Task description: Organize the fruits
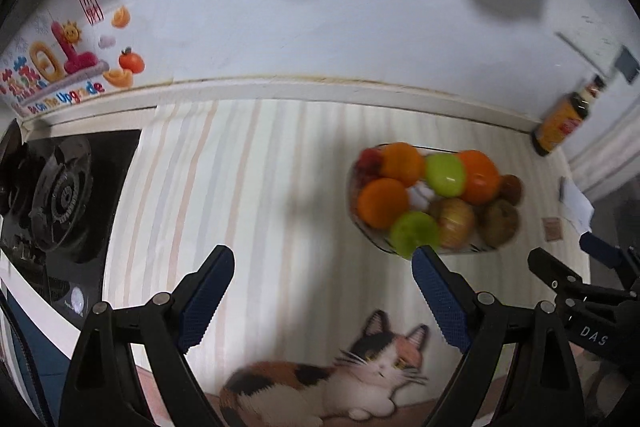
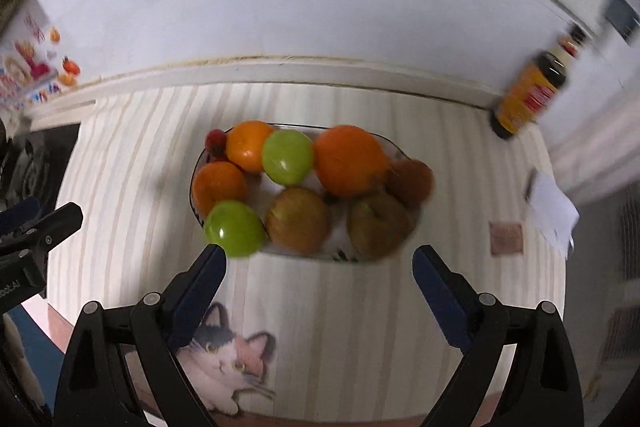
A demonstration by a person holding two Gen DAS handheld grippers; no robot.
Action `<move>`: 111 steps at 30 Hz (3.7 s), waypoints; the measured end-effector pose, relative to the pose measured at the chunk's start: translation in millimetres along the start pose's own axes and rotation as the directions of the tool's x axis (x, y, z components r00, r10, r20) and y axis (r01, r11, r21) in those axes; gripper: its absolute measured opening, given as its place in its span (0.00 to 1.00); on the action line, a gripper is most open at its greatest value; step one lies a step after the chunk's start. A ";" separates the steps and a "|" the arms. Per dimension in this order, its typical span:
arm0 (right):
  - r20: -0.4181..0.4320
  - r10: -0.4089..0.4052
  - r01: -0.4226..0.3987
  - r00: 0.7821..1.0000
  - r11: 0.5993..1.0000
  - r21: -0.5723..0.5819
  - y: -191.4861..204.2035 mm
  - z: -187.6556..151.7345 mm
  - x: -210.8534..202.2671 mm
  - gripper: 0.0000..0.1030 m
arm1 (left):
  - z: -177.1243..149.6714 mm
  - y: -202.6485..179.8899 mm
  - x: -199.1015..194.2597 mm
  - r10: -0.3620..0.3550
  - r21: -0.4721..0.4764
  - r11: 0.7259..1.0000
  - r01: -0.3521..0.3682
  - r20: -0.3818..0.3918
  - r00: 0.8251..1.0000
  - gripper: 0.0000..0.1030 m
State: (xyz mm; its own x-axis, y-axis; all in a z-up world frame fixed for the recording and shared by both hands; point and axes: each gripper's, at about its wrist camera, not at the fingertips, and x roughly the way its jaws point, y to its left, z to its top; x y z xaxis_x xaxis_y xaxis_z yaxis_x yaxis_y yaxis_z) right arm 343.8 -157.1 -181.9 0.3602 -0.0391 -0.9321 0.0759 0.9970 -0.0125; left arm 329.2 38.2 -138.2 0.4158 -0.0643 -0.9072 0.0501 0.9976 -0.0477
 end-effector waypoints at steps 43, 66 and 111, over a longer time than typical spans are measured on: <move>0.383 0.076 -0.073 0.921 0.997 -0.023 -28.7 -202.1 -282.5 0.96 | -158.2 -54.7 -242.9 -0.022 0.044 0.999 0.007 0.348 0.937 1.00; 0.269 0.061 -0.071 0.961 0.997 0.030 -57.9 -90.1 -182.3 0.96 | -60.5 -68.7 -139.6 0.053 0.024 0.998 -0.059 0.191 0.980 1.00; 0.159 0.075 -0.076 0.984 0.997 -0.004 -49.5 -46.6 -125.3 0.96 | -38.0 -68.4 -106.3 0.063 -0.005 0.998 -0.062 0.139 0.988 1.00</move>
State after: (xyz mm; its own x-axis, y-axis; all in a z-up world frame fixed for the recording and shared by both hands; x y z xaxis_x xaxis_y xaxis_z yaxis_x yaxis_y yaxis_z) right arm 251.6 -198.5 -81.4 0.5082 0.0259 -0.8608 0.0450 0.9974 0.0566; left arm 247.0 -22.2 -54.4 0.5401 -0.0046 -0.8416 0.0190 0.9998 0.0068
